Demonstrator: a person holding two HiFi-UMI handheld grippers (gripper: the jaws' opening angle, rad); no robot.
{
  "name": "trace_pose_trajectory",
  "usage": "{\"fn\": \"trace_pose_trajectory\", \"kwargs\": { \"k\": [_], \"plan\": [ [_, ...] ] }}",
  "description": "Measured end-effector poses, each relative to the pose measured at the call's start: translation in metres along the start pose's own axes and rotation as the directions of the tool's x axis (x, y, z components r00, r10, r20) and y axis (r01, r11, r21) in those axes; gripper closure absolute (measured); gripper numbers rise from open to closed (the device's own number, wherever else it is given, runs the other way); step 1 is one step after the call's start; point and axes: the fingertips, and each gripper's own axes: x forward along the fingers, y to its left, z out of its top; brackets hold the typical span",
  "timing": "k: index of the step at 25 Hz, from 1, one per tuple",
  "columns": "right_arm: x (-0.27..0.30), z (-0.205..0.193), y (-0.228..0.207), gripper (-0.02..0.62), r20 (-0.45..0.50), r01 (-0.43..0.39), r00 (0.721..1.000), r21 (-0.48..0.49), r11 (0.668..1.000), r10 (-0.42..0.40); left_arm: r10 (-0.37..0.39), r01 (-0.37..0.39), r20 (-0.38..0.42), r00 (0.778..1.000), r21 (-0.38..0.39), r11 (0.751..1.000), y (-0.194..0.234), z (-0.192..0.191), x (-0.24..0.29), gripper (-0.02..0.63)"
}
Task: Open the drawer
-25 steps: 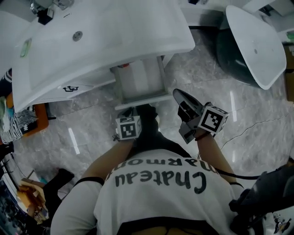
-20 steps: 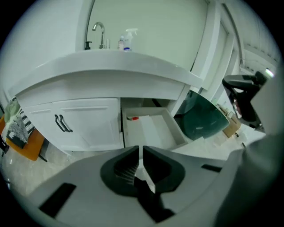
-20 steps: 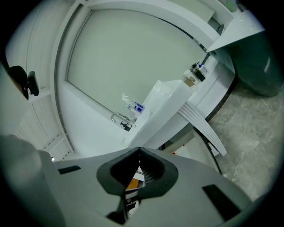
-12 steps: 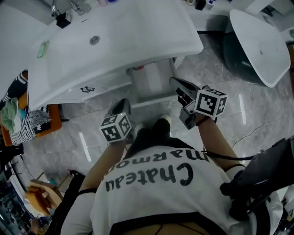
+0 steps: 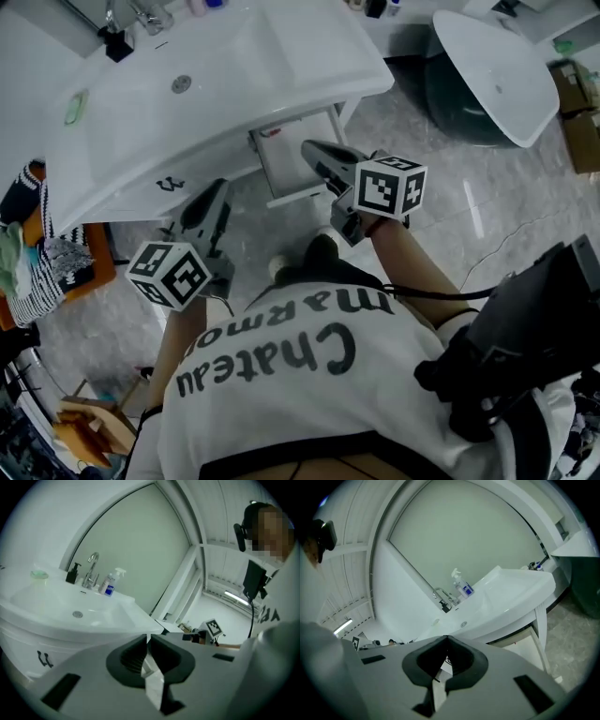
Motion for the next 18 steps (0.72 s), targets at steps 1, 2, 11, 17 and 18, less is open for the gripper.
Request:
{"fn": "trace_pose_trajectory", "kwargs": {
  "k": [1, 2, 11, 17, 18],
  "plan": [
    [0.001, -0.002, 0.007, 0.586, 0.006, -0.002, 1.000, -0.005, 1.000, 0.002, -0.008, 0.008, 0.012, 1.000, 0.021, 1.000, -0.001, 0.006, -0.008, 0.574],
    [0.002, -0.004, 0.014, 0.586, 0.012, -0.002, 1.000, -0.009, 1.000, 0.002, -0.017, 0.016, 0.026, 1.000, 0.033, 0.999, -0.001, 0.012, -0.016, 0.574],
    [-0.013, -0.036, 0.046, 0.586, 0.016, 0.027, 1.000, -0.041, 0.999, -0.027, -0.025, 0.023, 0.110, 0.994, 0.024, 0.999, 0.001, 0.013, -0.067, 0.574],
    [-0.032, -0.038, 0.050, 0.586, -0.004, 0.031, 0.999, -0.070, 0.997, -0.032, 0.008, -0.010, 0.120, 0.993, 0.016, 1.000, -0.009, 0.002, -0.077, 0.574],
    [-0.035, -0.035, 0.048, 0.586, -0.007, 0.034, 0.999, -0.075, 0.997, -0.034, 0.014, -0.015, 0.121, 0.993, 0.009, 1.000, -0.010, 0.000, -0.077, 0.574]
  ]
}}
